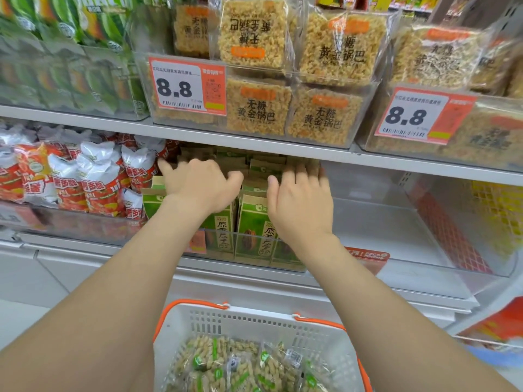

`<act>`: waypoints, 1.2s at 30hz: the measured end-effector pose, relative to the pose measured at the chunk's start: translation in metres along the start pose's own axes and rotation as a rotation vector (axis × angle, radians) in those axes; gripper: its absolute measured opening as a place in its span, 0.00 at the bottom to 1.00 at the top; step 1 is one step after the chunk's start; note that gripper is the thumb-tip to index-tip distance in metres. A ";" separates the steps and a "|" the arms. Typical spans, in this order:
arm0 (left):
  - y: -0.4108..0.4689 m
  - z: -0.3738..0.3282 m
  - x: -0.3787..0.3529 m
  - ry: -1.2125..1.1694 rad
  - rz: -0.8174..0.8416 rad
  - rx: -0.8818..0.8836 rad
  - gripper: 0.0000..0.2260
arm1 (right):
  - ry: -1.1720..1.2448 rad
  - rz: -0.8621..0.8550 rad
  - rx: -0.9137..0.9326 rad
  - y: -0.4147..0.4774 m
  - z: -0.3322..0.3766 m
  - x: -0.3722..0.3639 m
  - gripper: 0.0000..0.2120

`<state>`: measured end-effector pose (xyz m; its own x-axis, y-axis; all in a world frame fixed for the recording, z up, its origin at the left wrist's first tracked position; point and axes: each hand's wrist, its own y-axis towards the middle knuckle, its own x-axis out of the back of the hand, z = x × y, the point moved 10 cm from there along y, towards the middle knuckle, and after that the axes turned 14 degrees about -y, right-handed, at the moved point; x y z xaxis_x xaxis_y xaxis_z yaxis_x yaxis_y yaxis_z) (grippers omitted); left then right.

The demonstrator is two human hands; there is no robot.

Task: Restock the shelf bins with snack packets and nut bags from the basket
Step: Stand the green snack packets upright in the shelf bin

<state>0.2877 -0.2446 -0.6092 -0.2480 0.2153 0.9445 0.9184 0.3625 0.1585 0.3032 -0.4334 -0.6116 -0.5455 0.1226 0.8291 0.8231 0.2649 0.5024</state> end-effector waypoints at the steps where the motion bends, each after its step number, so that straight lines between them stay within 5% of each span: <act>1: 0.002 0.002 -0.002 0.002 0.024 -0.001 0.34 | -0.008 -0.028 0.011 -0.003 0.005 0.005 0.29; 9: 0.015 -0.001 -0.024 -0.053 0.213 -0.042 0.31 | 0.218 0.184 0.022 0.009 0.018 -0.043 0.35; 18: 0.015 -0.002 -0.025 0.014 0.108 -0.001 0.30 | 0.239 0.256 0.087 0.007 0.022 -0.048 0.35; 26: 0.020 0.006 -0.028 -0.019 0.140 0.012 0.40 | 0.197 0.127 -0.015 -0.003 -0.001 -0.015 0.29; 36: 0.017 0.010 -0.026 -0.040 0.234 -0.018 0.36 | 0.210 0.089 0.022 -0.004 0.022 -0.009 0.30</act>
<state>0.3071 -0.2350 -0.6340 -0.0396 0.3273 0.9441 0.9576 0.2822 -0.0577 0.3014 -0.4149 -0.6259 -0.4244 -0.0547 0.9038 0.8614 0.2834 0.4216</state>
